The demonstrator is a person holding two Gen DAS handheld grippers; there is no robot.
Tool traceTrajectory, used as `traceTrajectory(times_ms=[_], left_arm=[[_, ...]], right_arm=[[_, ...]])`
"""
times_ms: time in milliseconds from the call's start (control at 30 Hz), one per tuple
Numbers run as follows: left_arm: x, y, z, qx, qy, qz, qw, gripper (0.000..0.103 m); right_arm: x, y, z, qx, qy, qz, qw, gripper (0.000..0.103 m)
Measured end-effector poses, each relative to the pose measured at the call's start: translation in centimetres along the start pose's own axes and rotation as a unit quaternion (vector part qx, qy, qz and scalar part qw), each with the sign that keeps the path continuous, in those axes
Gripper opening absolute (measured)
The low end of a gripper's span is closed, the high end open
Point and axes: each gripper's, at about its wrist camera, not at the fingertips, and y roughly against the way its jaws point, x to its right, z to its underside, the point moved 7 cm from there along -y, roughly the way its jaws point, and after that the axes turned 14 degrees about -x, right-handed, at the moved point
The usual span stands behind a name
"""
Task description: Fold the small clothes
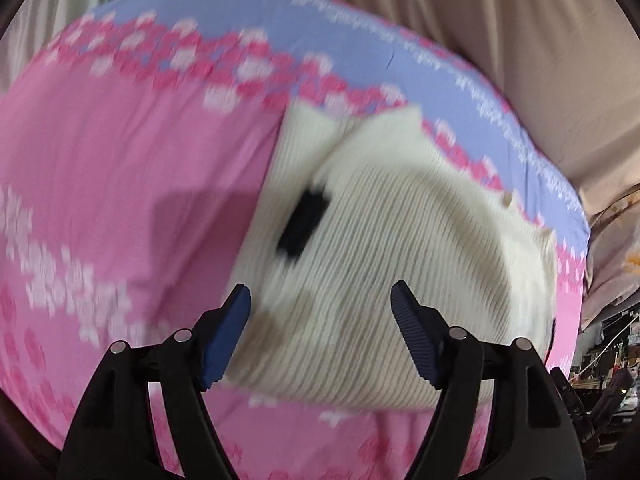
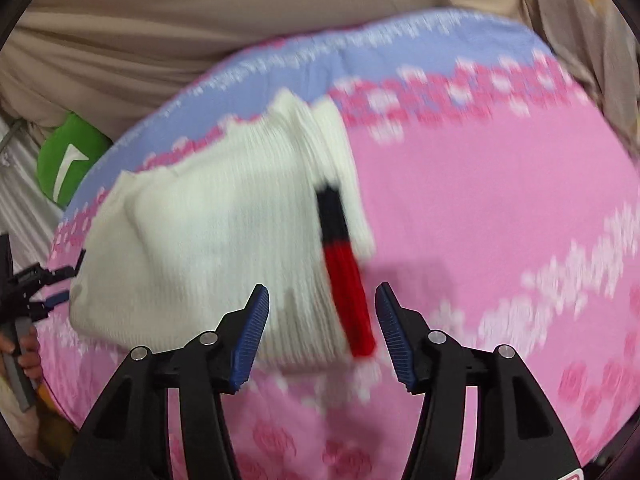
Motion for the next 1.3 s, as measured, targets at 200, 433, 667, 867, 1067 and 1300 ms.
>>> traceTrajectory(times_ms=[200, 433, 667, 867, 1067, 1300], left_arm=[[-0.5, -1.6, 2.0, -0.030, 0.011, 0.001, 0.9995, 0.012], [-2.7, 2.3, 3.2, -0.004, 0.003, -0.031, 0.9995, 0.009], [-6.0, -0.6, 6.8, -0.044, 0.031, -0.053, 0.9971, 0.009], [-3.5, 0.7, 5.8, -0.010, 0.019, -0.019, 0.9996, 0.022], [-2.9, -0.5, 3.9, -0.013, 0.012, -0.028, 0.9995, 0.039], [-3.9, -1.4, 3.5, -0.021, 0.008, -0.048, 0.9986, 0.013]], right_arm=[[0.1, -2.6, 0.7, -0.028, -0.017, -0.021, 0.999, 0.020], [1.3, 3.1, 1.6, 0.025, -0.018, -0.017, 0.999, 0.001], [5.5, 1.8, 6.7, -0.030, -0.036, 0.026, 0.999, 0.000], [3.7, 2.5, 5.1, 0.000, -0.035, 0.001, 0.999, 0.038], [0.8, -2.3, 2.8, -0.045, -0.001, -0.002, 0.999, 0.014], [2.4, 0.7, 2.5, -0.010, -0.019, 0.014, 1.000, 0.006]])
